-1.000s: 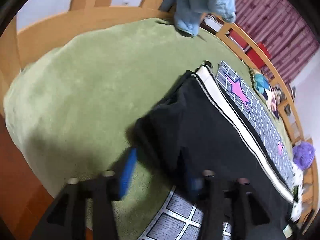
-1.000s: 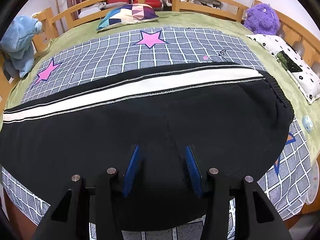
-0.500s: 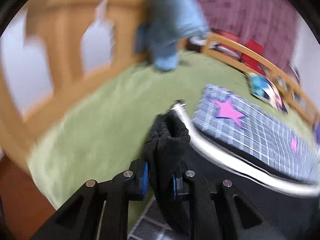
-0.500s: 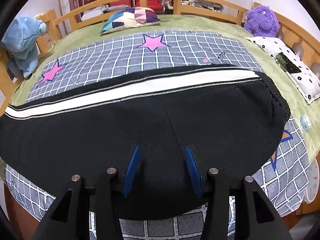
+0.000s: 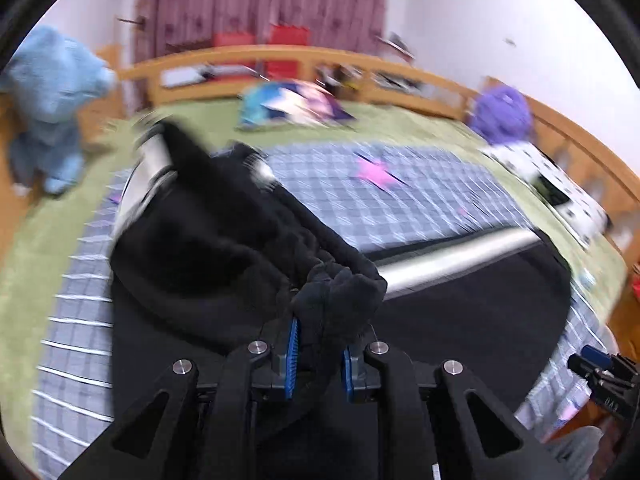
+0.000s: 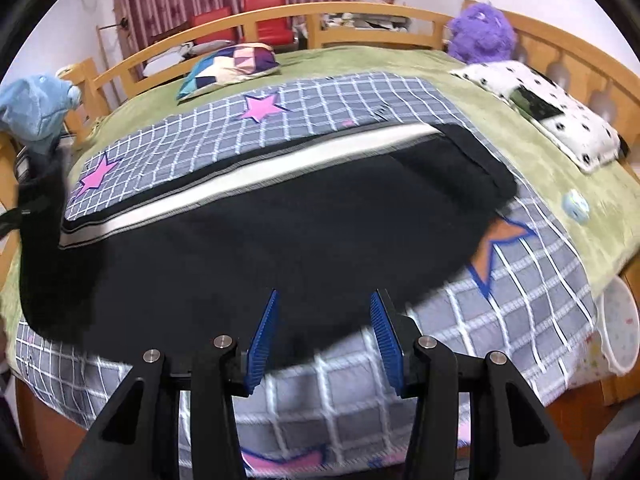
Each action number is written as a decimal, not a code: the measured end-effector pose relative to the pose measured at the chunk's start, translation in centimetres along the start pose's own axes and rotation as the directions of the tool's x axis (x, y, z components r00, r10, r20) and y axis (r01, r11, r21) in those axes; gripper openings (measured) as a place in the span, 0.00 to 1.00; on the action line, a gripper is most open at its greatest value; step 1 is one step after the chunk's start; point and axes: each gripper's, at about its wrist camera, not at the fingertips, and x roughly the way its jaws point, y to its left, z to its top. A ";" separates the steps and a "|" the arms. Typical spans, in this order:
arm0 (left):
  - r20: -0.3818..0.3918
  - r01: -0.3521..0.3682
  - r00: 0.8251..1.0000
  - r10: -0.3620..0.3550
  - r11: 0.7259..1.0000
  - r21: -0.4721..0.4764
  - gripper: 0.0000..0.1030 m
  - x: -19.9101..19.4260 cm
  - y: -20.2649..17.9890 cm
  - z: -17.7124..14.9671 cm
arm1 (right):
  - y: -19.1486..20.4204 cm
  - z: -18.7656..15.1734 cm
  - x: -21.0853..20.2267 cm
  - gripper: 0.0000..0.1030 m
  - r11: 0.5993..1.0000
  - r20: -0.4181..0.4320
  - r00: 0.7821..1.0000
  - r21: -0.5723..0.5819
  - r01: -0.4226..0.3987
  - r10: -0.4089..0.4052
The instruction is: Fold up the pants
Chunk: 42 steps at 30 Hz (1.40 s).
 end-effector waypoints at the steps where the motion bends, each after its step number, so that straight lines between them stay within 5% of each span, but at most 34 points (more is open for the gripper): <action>1: -0.028 0.028 0.999 -0.028 1.000 -0.001 0.15 1.0 -1.1 -0.5 | -0.5 -0.6 -0.2 0.46 1.000 -0.003 1.000 0.007 0.005 -0.005; 4: -0.129 0.077 0.989 -0.076 0.997 0.002 0.15 3.4 -4.4 -3.0 | -1.7 -2.4 -0.6 0.46 1.000 -0.025 1.000 0.010 0.019 -0.019; 8: -0.207 0.070 0.977 -0.054 0.995 0.071 0.22 4.5 -5.5 -5.2 | -2.0 -3.2 0.1 0.46 1.000 -0.054 0.998 0.006 0.010 -0.009; 13: -0.180 0.139 0.974 -0.138 0.990 -0.010 0.64 0.1 -1.2 -5.2 | 0.2 -1.9 1.7 0.46 0.998 -0.051 0.996 0.015 -0.066 0.067; 17: -0.117 0.024 0.993 -0.029 0.999 -0.045 0.65 -3.2 3.6 -4.9 | 4.2 -0.3 3.1 0.47 0.981 -0.042 0.980 0.002 -0.193 0.193; 24: -0.147 -0.146 0.981 0.125 0.979 -0.141 0.65 -4.9 11.1 -6.2 | 13.3 1.3 6.7 0.50 0.933 -0.076 0.932 -0.051 -0.357 0.353; 28: -0.161 -0.172 0.976 0.145 0.971 -0.169 0.65 -5.0 13.4 -7.0 | 17.0 0.9 9.3 0.47 0.935 -0.152 0.933 -0.091 -0.342 0.327; 29: -0.162 -0.172 0.976 0.145 0.970 -0.170 0.65 -4.9 13.6 -7.1 | 17.5 0.7 9.6 0.32 0.946 -0.147 0.946 -0.109 -0.305 0.288; 32: -0.165 -0.174 0.975 0.146 0.970 -0.168 0.65 -4.5 13.9 -7.2 | 18.3 0.4 8.6 0.19 0.949 -0.072 0.968 -0.193 -0.249 0.240; 37: -0.153 -0.154 0.980 0.129 0.973 -0.169 0.65 -4.5 13.9 -7.0 | 15.1 0.7 3.8 0.18 0.944 0.076 0.942 -0.071 -0.322 0.327; 39: -0.148 -0.142 0.982 0.116 0.975 -0.174 0.65 -4.5 13.9 -7.0 | 14.7 0.2 4.1 0.18 0.951 0.044 0.951 -0.071 -0.301 0.305; 42: -0.158 -0.144 0.981 0.117 0.974 -0.177 0.65 -4.3 14.0 -7.2 | 15.0 -1.4 7.9 0.28 0.958 -0.134 0.958 -0.106 -0.267 0.252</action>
